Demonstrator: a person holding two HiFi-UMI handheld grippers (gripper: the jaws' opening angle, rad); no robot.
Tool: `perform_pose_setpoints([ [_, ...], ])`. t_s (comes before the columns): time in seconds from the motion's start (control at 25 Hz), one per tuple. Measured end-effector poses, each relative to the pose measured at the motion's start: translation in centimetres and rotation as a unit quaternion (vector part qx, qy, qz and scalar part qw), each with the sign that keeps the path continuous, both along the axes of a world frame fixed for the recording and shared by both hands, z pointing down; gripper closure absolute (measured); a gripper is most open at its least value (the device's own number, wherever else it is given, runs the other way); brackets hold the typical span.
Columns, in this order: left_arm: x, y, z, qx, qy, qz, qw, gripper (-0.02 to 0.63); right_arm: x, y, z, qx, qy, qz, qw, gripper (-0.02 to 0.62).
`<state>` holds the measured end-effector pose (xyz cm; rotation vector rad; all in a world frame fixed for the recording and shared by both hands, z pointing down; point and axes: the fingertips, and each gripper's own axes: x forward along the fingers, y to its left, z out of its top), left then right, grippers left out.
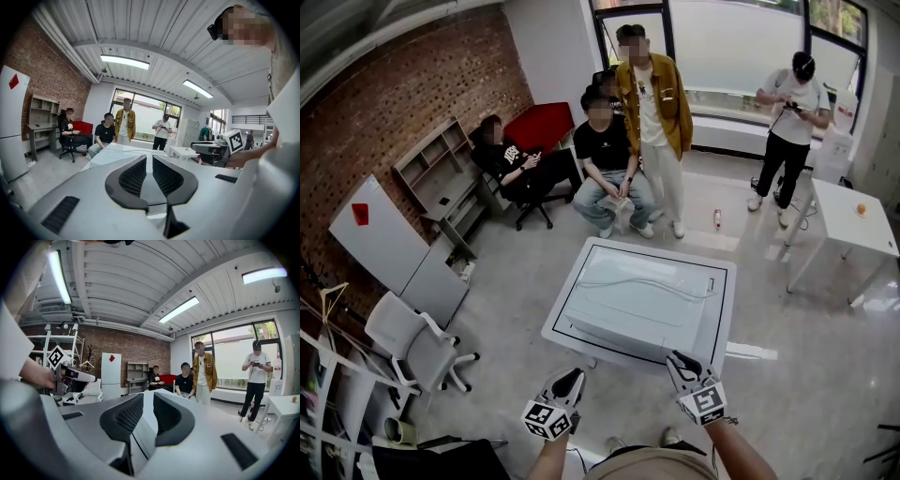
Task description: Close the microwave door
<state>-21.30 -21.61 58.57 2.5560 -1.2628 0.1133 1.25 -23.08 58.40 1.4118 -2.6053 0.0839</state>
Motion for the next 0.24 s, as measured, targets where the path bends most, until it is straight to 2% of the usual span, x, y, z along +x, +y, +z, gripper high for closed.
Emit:
perform_pose_setpoints([
  [0.24,-0.45,-0.38,-0.21,0.0,0.0,0.002,1.0,0.577,-0.36,-0.27,-0.27,0.0,-0.001,0.004,1.0,0.529],
])
